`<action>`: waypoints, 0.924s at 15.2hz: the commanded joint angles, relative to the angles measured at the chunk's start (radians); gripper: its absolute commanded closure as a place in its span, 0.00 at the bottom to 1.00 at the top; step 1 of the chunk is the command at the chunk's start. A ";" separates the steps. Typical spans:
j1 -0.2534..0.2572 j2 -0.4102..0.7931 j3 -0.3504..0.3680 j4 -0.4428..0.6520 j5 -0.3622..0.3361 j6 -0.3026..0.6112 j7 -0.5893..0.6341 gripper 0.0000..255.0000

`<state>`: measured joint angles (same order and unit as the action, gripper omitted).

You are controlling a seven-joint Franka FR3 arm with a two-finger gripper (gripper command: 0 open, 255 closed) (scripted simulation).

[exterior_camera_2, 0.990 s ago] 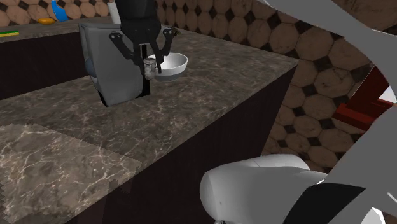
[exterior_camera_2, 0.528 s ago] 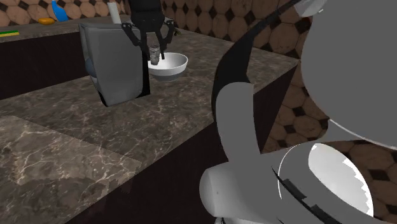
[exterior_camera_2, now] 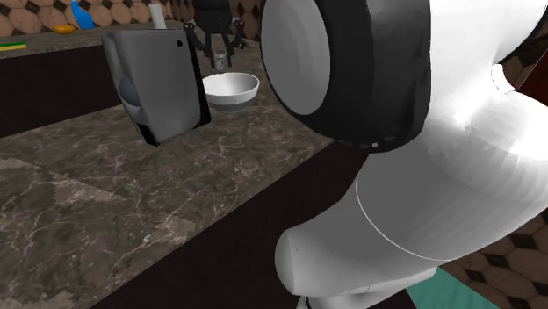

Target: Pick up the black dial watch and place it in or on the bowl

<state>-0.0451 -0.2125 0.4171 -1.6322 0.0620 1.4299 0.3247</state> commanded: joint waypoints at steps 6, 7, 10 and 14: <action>0.001 0.306 0.025 0.320 -0.126 -0.043 0.014 1.00; 0.008 0.351 0.027 0.376 -0.147 -0.057 0.016 1.00; 0.000 0.325 0.021 0.301 -0.134 -0.005 0.010 1.00; -0.008 0.297 0.017 0.211 -0.122 0.060 0.004 1.00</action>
<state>-0.0507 0.0918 0.4359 -1.4003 -0.0628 1.4741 0.3315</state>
